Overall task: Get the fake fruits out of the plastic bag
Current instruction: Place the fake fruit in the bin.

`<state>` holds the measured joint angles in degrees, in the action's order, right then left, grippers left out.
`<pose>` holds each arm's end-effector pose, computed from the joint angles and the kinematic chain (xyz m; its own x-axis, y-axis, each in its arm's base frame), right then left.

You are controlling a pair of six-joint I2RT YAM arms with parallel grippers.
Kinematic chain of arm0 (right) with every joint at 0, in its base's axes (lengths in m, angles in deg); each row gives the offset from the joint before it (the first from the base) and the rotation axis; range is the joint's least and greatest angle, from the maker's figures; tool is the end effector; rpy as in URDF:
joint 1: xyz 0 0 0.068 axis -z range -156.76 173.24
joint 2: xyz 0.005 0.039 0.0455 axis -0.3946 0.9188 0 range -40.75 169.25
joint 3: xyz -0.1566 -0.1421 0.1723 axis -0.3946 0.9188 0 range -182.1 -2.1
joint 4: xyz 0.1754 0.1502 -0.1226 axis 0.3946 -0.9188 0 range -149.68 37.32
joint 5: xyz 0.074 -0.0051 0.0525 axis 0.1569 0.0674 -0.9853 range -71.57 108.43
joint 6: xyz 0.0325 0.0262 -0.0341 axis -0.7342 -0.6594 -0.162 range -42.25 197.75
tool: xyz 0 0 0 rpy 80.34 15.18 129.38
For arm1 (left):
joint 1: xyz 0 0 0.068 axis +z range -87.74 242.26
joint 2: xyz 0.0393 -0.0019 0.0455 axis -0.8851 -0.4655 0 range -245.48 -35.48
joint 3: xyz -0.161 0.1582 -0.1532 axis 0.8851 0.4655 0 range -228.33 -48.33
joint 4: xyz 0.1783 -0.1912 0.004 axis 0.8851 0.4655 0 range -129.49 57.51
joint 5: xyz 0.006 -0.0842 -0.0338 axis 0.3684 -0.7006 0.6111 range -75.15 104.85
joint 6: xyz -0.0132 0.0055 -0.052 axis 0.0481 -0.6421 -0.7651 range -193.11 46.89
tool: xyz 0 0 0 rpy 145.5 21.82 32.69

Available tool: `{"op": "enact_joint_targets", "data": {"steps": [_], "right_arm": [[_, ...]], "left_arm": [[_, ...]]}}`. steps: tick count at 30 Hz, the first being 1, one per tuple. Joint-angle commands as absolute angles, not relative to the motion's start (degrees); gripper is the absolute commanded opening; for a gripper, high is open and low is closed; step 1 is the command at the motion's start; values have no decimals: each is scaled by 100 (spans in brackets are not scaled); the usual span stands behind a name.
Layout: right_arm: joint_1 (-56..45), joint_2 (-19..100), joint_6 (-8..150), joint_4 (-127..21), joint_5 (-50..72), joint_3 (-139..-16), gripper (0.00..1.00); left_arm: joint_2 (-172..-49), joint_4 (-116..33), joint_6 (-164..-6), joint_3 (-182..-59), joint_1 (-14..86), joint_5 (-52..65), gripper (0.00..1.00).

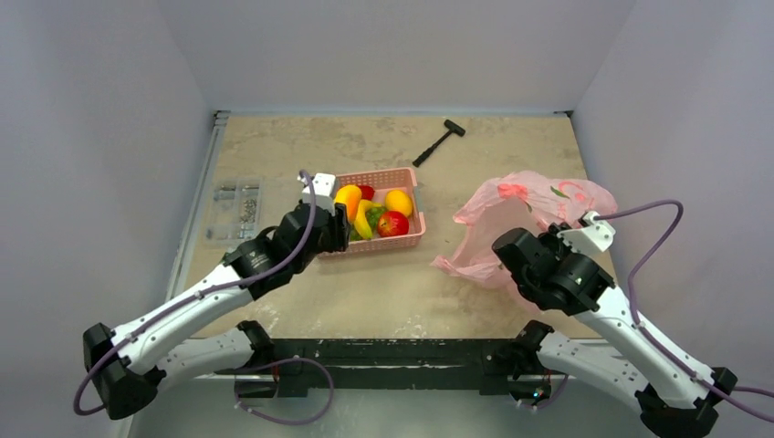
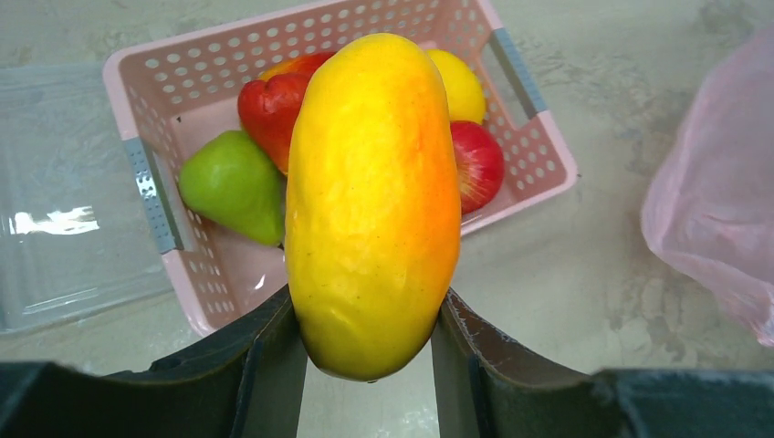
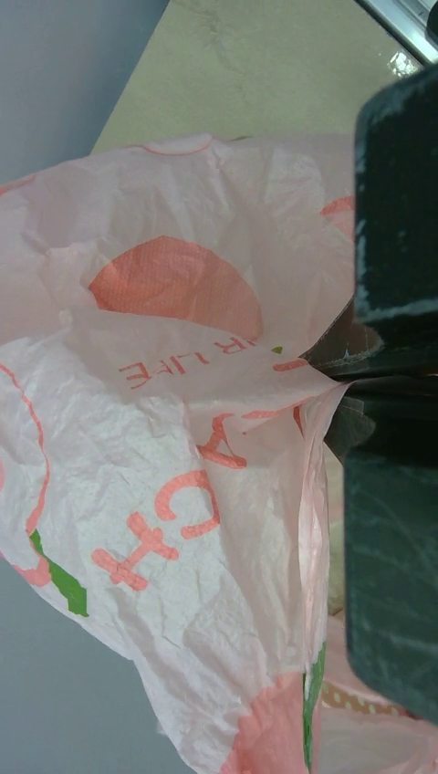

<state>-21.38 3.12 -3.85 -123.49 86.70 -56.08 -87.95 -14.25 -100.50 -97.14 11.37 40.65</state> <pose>0.0965 0.0488 0.3225 -0.0279 0.4872 -0.8729 0.6234 0.6911 0.3658 0.1384 -0.1457 0.3159 -0.4814 -0.0645 -0.8741 0.2666 0.9393 -0.2161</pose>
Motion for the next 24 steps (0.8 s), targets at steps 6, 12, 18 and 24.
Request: {"op": "enact_joint_targets", "data": {"steps": [6, 12, 18, 24], "right_arm": [[-2149, 425, -936, -12531, 8752, -5255, 6], [-2147, 643, -1369, -12941, 8881, -5340, 9], [-2149, 415, -1278, -12904, 8866, -5295, 8], [-2148, 123, -664, -12346, 8806, -5169, 9]], "left_arm": [[-10702, -1564, -9606, -11198, 1890, 3178, 0], [-12188, -944, -9596, -12370, 1940, 3049, 0], [-13145, -667, -9818, -12939, 2093, 3251, 0], [-13654, -523, -10089, -13192, 2261, 2887, 9]]}}
